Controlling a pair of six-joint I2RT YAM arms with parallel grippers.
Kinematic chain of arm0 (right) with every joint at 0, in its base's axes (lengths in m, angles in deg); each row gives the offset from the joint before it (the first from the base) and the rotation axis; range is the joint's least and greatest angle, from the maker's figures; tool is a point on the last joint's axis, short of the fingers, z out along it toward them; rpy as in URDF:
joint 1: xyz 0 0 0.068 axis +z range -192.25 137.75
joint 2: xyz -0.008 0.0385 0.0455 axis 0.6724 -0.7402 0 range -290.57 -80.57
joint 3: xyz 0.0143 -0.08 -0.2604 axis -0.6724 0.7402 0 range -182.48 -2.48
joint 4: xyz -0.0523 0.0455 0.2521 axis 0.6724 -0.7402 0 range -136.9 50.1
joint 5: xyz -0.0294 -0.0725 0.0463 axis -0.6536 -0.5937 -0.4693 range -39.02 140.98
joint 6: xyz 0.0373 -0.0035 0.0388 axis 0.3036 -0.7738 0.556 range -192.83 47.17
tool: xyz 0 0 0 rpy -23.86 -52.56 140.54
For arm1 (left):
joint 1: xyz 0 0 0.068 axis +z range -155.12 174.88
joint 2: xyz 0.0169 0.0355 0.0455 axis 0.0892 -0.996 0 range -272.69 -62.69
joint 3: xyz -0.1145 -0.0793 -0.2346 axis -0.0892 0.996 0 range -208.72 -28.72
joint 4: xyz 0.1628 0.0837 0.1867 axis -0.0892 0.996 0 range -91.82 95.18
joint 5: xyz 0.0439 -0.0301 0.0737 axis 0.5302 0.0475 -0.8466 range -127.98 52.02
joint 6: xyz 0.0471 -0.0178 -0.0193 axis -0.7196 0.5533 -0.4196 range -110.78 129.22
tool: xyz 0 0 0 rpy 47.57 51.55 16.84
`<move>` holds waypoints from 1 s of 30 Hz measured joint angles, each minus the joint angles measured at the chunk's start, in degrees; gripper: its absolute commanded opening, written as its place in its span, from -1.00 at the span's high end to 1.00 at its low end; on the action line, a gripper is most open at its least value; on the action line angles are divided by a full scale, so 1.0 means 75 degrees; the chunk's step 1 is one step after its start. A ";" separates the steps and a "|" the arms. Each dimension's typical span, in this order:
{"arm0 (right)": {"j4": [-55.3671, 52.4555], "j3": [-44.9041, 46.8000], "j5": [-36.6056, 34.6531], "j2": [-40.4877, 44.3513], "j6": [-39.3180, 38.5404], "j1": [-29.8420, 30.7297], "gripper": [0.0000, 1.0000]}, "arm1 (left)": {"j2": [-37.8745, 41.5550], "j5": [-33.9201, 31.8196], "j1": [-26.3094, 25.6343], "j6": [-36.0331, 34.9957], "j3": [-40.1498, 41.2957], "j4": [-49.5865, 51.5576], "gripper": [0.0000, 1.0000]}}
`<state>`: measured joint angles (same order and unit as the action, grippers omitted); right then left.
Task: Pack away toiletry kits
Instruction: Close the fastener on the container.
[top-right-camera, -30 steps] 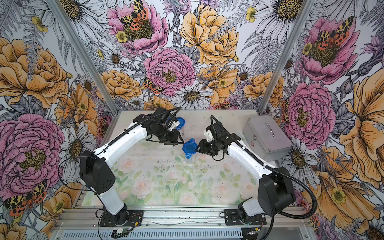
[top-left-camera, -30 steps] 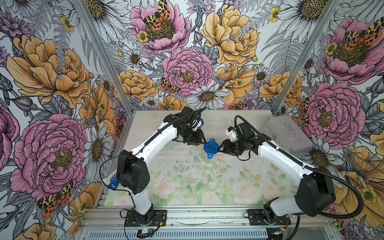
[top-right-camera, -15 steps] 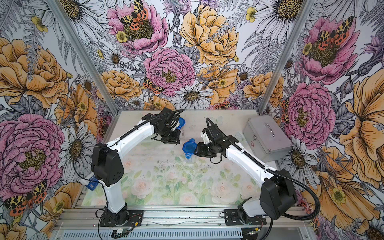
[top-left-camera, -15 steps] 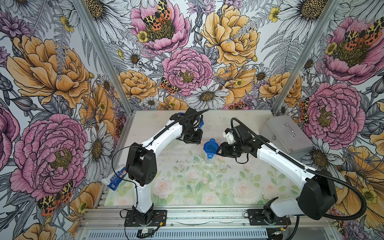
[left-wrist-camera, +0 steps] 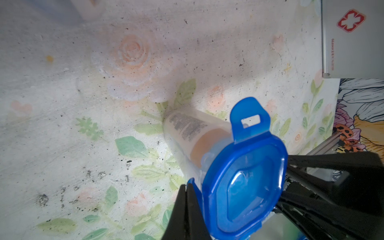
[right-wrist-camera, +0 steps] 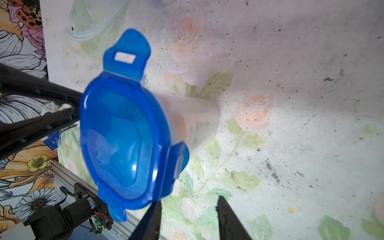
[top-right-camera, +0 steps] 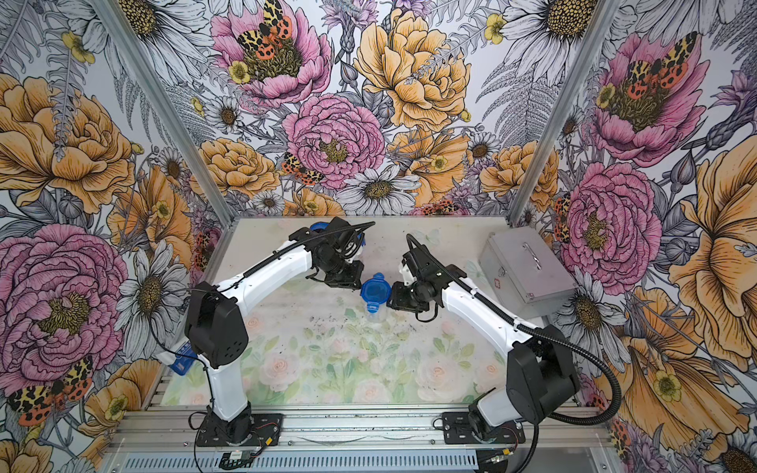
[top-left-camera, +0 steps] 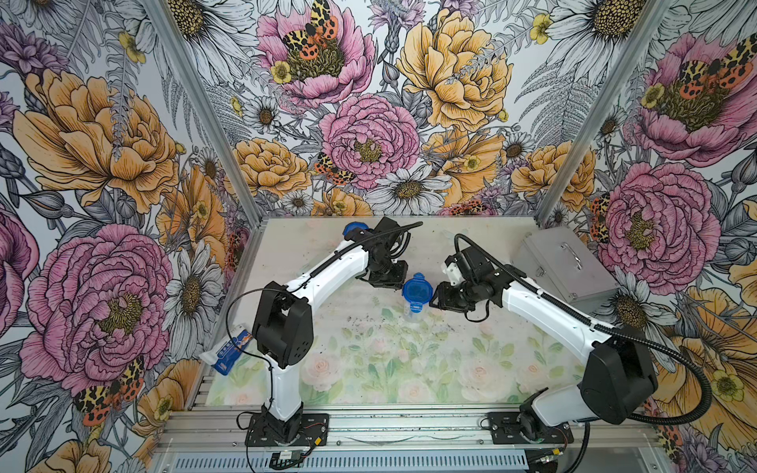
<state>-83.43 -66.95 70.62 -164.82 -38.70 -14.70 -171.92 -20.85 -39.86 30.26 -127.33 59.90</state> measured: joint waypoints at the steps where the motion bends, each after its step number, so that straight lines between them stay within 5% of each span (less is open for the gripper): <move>1: 0.0000 0.0000 -0.0003 -0.0023 -0.0026 -0.0029 0.12 | 0.0000 0.0000 -0.0003 0.0000 0.0023 -0.0003 1.00; 21: -0.0192 -0.0399 -0.0189 -0.0487 -0.0481 -0.0233 0.12 | 0.0227 -0.0108 -0.0557 0.0213 0.0758 0.0134 1.00; 30: -0.0254 -0.0443 -0.0201 -0.0463 -0.0507 -0.0245 0.12 | 0.1274 0.0125 -0.0469 0.0388 0.1341 0.0152 0.89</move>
<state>-85.33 -70.27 69.11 -168.30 -42.50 -16.54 -162.37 -19.91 -43.38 33.17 -117.27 61.03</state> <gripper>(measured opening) 0.441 0.047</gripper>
